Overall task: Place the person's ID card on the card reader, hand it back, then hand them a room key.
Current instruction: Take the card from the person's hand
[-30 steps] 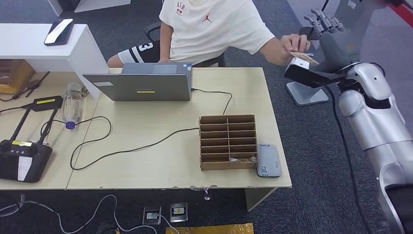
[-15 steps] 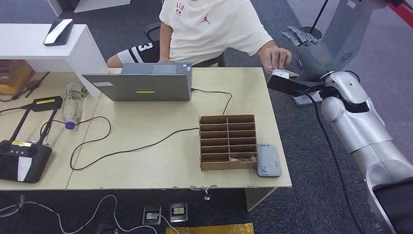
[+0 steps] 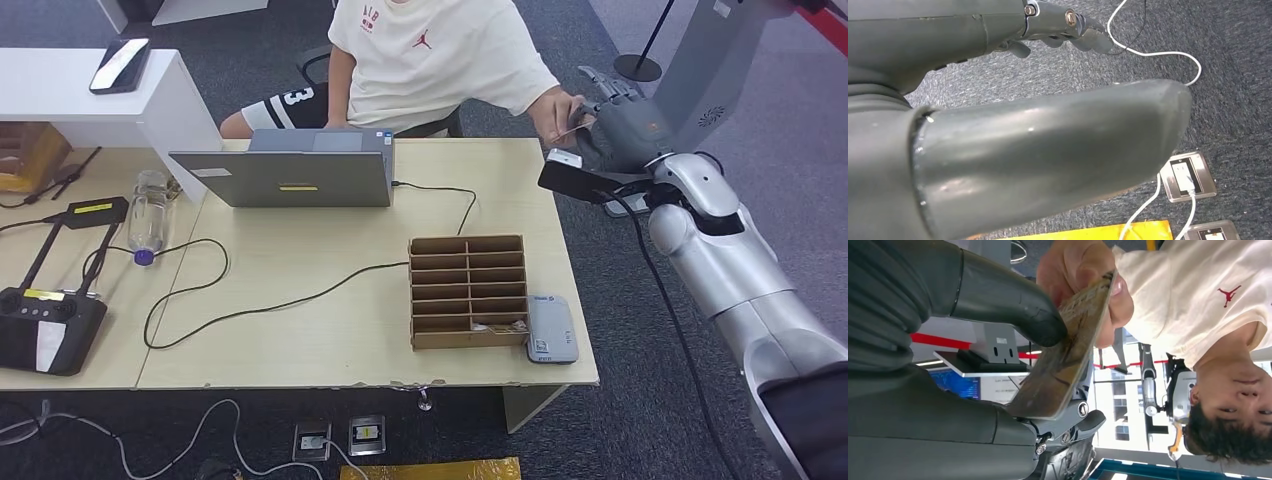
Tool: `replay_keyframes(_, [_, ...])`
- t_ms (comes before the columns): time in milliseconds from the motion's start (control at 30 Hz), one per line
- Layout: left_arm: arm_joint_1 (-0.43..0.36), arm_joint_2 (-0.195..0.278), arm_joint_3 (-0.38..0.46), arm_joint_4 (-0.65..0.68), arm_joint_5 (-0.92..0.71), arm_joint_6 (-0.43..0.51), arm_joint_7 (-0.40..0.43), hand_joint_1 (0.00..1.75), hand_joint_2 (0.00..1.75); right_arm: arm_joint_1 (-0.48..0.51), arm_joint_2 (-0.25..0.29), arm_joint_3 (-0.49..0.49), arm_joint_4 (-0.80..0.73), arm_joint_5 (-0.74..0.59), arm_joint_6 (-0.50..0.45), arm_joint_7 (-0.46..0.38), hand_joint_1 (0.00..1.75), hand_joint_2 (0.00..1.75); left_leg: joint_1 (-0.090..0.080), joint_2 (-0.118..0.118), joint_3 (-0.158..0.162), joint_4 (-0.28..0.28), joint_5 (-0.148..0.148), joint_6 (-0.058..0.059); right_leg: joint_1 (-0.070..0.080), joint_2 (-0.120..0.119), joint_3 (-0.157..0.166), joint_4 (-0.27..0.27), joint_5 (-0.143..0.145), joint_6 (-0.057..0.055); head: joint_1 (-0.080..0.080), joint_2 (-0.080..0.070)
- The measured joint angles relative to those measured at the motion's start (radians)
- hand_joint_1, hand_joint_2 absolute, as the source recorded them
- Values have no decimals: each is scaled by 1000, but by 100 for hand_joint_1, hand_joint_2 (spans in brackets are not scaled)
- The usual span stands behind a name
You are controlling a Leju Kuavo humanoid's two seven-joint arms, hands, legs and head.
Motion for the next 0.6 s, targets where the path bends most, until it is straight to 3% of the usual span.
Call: replay_keyframes(600, [-1, 7, -12, 0, -1, 1, 0, 0, 0, 11, 0, 0, 0, -27, 6, 6, 175, 175, 0, 1, 0, 0, 0, 0, 0, 1, 0, 0, 0, 0, 0, 0])
